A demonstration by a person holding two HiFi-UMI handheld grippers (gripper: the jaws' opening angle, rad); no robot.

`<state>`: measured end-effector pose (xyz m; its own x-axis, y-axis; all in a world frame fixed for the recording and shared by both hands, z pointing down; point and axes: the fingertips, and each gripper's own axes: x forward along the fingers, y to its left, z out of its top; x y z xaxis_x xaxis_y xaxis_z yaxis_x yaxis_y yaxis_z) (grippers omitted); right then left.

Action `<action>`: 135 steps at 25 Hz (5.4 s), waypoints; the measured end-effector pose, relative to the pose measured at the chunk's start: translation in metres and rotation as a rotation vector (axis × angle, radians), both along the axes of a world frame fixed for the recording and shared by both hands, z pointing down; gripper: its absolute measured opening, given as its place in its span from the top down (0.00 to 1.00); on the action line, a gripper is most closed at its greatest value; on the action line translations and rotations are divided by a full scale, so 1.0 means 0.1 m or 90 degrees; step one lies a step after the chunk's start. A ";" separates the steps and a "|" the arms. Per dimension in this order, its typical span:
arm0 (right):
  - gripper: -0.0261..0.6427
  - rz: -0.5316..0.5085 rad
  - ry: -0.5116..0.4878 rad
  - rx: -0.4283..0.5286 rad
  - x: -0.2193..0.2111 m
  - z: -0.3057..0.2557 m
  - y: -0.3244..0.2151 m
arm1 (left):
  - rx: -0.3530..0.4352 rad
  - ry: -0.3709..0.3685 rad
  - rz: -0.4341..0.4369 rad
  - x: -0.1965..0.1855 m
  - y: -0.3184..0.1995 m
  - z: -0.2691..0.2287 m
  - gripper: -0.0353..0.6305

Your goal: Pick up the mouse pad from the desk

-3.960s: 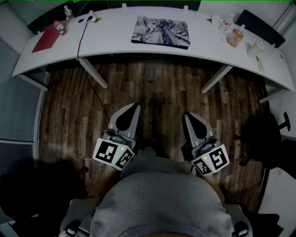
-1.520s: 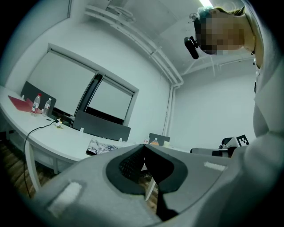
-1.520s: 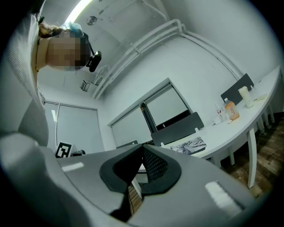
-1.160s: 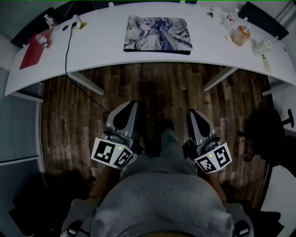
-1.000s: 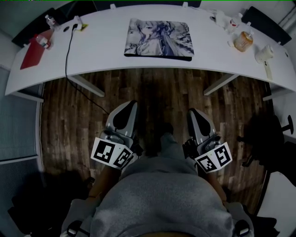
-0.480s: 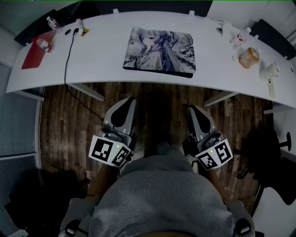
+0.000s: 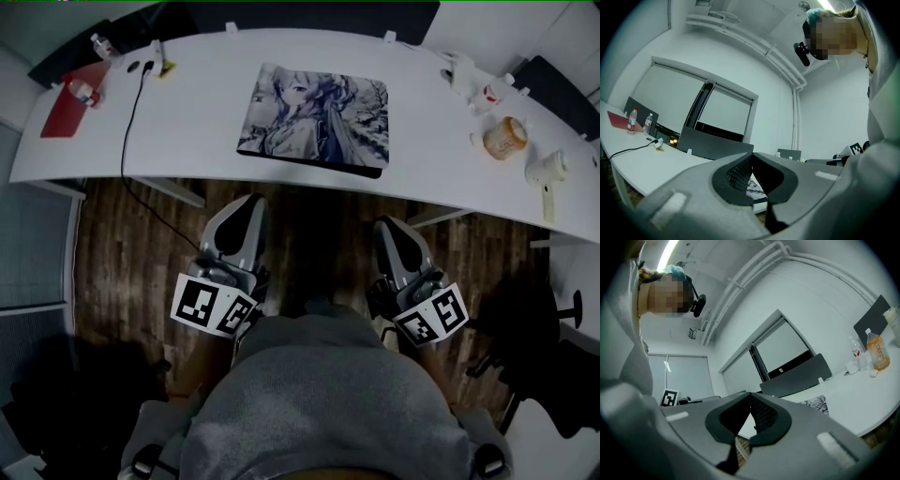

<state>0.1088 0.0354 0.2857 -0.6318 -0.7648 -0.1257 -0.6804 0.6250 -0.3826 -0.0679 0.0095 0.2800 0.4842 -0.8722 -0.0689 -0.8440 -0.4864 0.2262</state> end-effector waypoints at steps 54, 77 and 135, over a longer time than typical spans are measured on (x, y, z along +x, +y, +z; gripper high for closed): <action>0.96 0.011 -0.018 -0.017 0.06 0.15 -1.14 | -0.001 -0.006 -0.009 -0.17 -1.17 0.07 0.95; 0.96 0.076 -0.020 -0.008 -0.09 0.10 -2.19 | 0.006 -0.023 0.026 -0.47 -2.24 0.01 0.95; 0.53 -0.244 0.432 -0.171 0.38 2.11 -1.98 | -0.291 -0.408 0.265 -0.95 -2.00 2.07 0.46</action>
